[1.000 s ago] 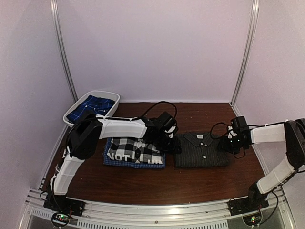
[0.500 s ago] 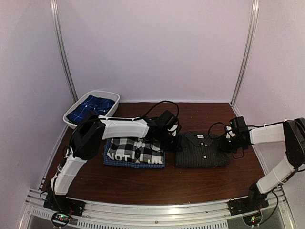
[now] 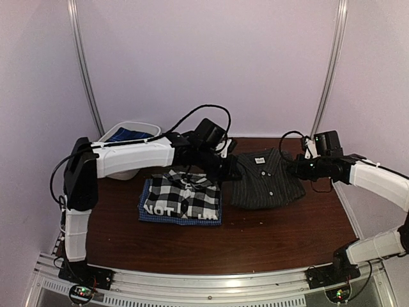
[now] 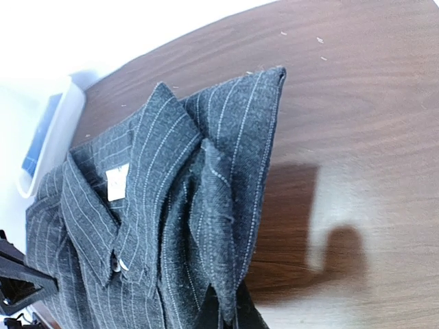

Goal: Fold and stack the long sleeve shirts
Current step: Pick up the square-folded shirt from the center of the board, then place the square-folded shirt on the square-folded shirt.

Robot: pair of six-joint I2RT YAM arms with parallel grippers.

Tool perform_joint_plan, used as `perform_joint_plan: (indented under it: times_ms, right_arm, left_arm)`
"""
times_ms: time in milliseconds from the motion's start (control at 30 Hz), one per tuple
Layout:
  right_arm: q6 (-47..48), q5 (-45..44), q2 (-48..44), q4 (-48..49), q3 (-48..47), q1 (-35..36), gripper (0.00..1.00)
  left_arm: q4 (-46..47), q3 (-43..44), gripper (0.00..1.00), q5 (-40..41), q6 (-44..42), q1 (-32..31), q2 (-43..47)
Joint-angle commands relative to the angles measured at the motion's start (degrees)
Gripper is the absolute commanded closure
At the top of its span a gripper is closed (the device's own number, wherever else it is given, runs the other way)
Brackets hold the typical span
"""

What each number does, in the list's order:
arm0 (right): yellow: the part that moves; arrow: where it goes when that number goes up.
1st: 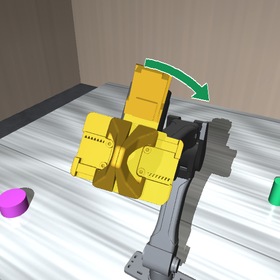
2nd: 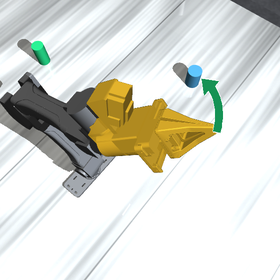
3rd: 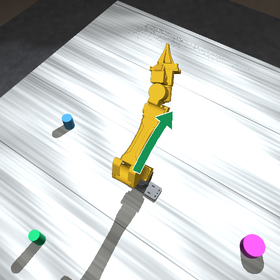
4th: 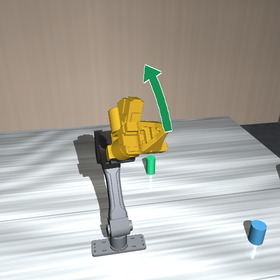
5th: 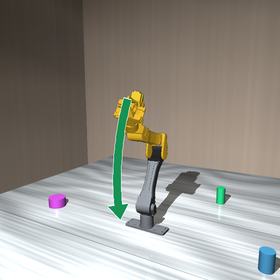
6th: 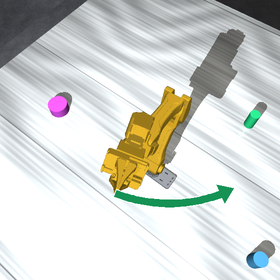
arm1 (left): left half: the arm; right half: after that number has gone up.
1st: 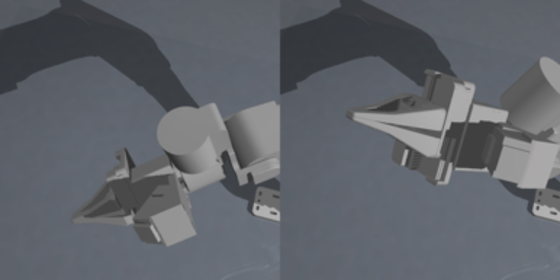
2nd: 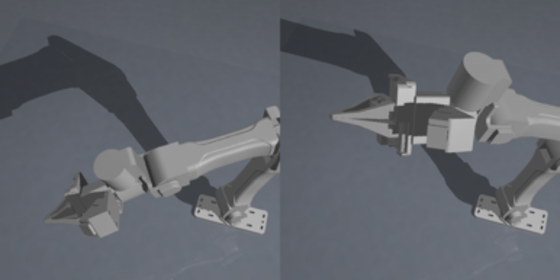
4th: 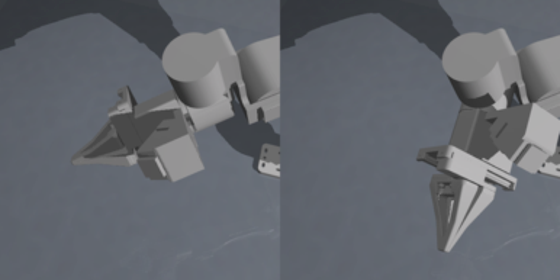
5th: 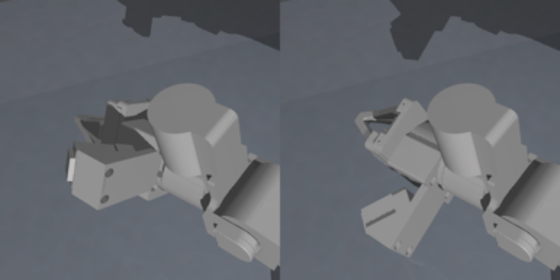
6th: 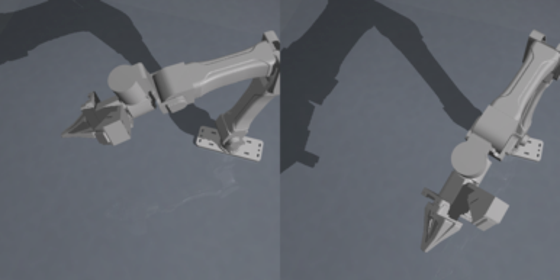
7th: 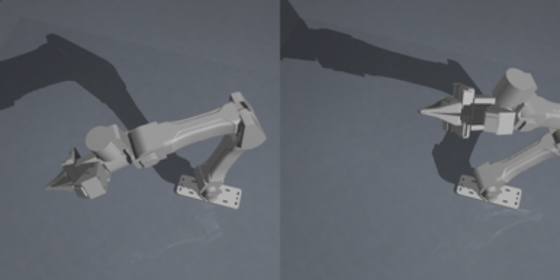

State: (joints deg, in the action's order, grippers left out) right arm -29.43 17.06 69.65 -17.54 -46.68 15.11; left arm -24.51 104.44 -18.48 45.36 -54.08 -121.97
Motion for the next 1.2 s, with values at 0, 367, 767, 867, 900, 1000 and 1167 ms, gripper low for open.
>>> perform_joint_plan:
  times_ms: [0,367,767,867,900,1000,1167]
  right_arm:
    - [-4.4,0.5,-0.9,-1.6,-4.9,4.5,1.0]
    - [-16.3,-5.9,9.2,8.7,-13.1,24.9,1.0]
    - [-19.7,-7.4,27.2,11.8,-26.2,35.1,1.0]
    - [-19.4,-8.2,29.1,11.9,-26.7,35.0,1.0]
    - [-19.3,-8.3,29.7,12.0,-26.7,34.9,1.0]
    - [-19.1,-7.9,32.0,13.0,-25.6,34.8,1.0]
    - [-19.3,-6.3,35.4,16.8,-20.5,33.2,0.94]
  left_arm:
    - [0.0,-5.2,1.0,-0.6,-1.6,2.4,8.0]
    - [-5.8,-25.8,1.0,-0.4,-4.7,13.4,29.9]
    - [-12.7,-37.3,1.0,-2.2,-12.1,28.2,41.1]
    - [-11.5,-39.4,1.0,-2.7,-13.2,30.0,40.3]
    - [-10.8,-40.1,1.0,-2.7,-13.4,30.3,39.9]
    - [-8.3,-42.7,1.0,-1.5,-13.7,31.2,38.1]
    - [-2.5,-48.3,1.0,0.1,-13.0,31.8,33.1]
